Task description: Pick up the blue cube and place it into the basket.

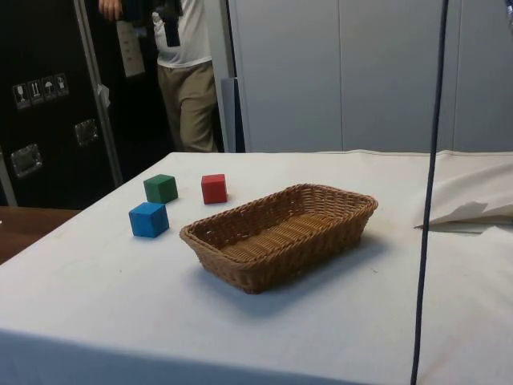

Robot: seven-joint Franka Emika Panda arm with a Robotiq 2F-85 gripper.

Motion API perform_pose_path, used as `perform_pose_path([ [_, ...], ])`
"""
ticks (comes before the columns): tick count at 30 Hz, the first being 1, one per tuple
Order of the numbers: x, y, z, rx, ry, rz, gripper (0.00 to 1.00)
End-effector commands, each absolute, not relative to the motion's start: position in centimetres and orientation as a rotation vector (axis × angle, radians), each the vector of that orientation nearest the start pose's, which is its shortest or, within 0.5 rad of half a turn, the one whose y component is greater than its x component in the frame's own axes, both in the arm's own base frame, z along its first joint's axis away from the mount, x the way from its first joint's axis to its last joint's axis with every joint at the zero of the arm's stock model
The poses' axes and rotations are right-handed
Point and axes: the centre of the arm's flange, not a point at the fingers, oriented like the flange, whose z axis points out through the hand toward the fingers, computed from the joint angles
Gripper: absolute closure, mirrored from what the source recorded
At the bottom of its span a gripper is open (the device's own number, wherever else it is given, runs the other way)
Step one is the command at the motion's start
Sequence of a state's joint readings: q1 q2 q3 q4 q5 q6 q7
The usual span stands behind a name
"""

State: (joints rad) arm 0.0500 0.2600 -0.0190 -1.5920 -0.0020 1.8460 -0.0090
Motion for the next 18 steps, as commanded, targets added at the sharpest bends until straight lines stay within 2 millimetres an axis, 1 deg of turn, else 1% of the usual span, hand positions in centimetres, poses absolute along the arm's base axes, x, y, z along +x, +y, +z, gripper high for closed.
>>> perform_pose_path([
  [1, 64.0, 2.1, 48.2, -3.148, -0.065, 0.009, 0.0],
  [3, 64.5, 2.4, 48.0, -3.148, -0.065, 0.025, 0.0],
  [10, 64.8, 2.5, 47.6, -3.147, -0.076, 0.017, 0.0],
  [18, 65.9, 3.0, 46.1, -3.147, -0.062, 0.004, 0.0],
])
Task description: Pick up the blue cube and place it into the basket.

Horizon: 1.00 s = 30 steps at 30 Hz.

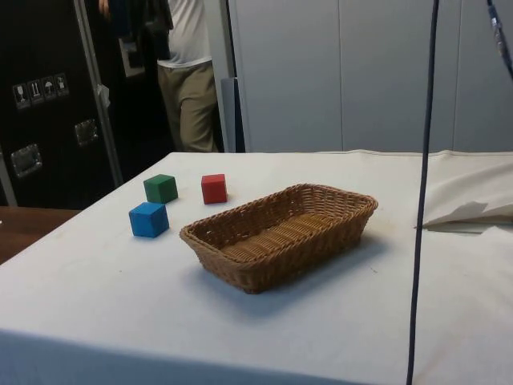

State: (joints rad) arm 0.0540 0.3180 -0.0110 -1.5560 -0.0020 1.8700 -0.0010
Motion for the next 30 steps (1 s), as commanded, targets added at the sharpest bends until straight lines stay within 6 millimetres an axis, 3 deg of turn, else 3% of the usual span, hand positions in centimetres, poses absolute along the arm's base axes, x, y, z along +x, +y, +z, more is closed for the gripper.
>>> perform_pose_path([
  [1, 65.7, 2.9, 46.2, -3.146, -0.07, 0.001, 0.0],
  [9, 67.7, 3.5, 44.3, -3.152, -0.061, -0.034, 0.0],
  [13, 69.0, 4.1, 42.4, -3.168, -0.051, -0.05, 0.0],
  [30, 71.1, 5.1, 37.0, -3.195, -0.147, -0.055, 0.0],
])
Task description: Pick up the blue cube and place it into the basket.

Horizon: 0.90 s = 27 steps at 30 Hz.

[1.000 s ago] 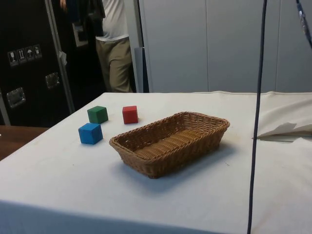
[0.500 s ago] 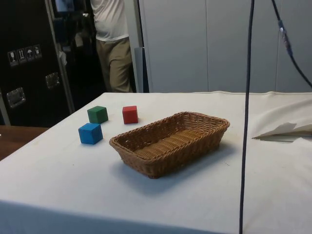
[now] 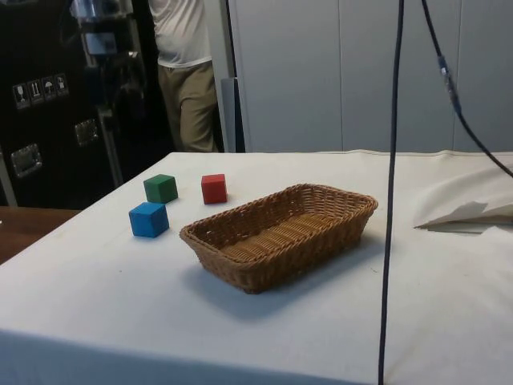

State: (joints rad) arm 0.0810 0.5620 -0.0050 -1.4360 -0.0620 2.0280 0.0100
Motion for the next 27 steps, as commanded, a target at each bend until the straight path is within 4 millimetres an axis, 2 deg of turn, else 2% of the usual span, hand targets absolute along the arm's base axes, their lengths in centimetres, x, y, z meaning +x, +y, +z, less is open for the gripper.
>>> perform_pose_path([
  [1, 71.3, 5.3, 36.5, -3.198, -0.165, -0.059, 0.0],
  [7, 71.8, 5.6, 35.0, -3.193, -0.202, -0.074, 0.0],
  [11, 71.7, 5.5, 35.0, -3.193, -0.203, -0.072, 0.0],
  [27, 72.1, 4.1, 32.3, -3.176, -0.081, -0.05, 0.0],
])
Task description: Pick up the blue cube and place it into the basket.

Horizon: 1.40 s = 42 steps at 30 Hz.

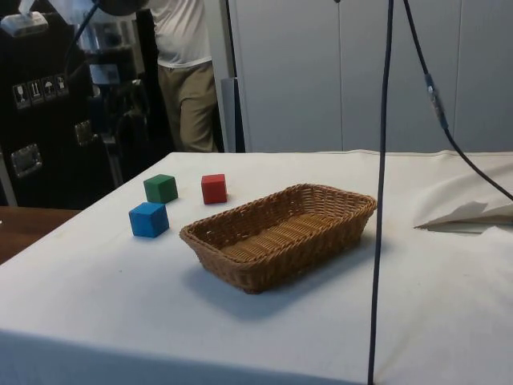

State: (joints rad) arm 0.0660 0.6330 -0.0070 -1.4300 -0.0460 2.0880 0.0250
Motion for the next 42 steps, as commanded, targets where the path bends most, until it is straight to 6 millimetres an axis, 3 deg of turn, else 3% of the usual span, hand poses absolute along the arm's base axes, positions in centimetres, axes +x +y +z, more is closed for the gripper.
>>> perform_pose_path([
  [1, 72.2, 4.0, 32.1, -3.173, -0.073, -0.05, 0.0],
  [16, 72.4, 3.0, 29.3, -3.16, -0.022, -0.044, 0.0],
  [17, 72.3, 3.1, 29.8, -3.166, -0.027, -0.03, 0.0],
  [24, 72.6, 3.0, 26.9, -3.148, -0.013, -0.057, 0.0],
  [42, 72.8, 3.1, 22.3, -3.127, 0.004, -0.073, 0.0],
])
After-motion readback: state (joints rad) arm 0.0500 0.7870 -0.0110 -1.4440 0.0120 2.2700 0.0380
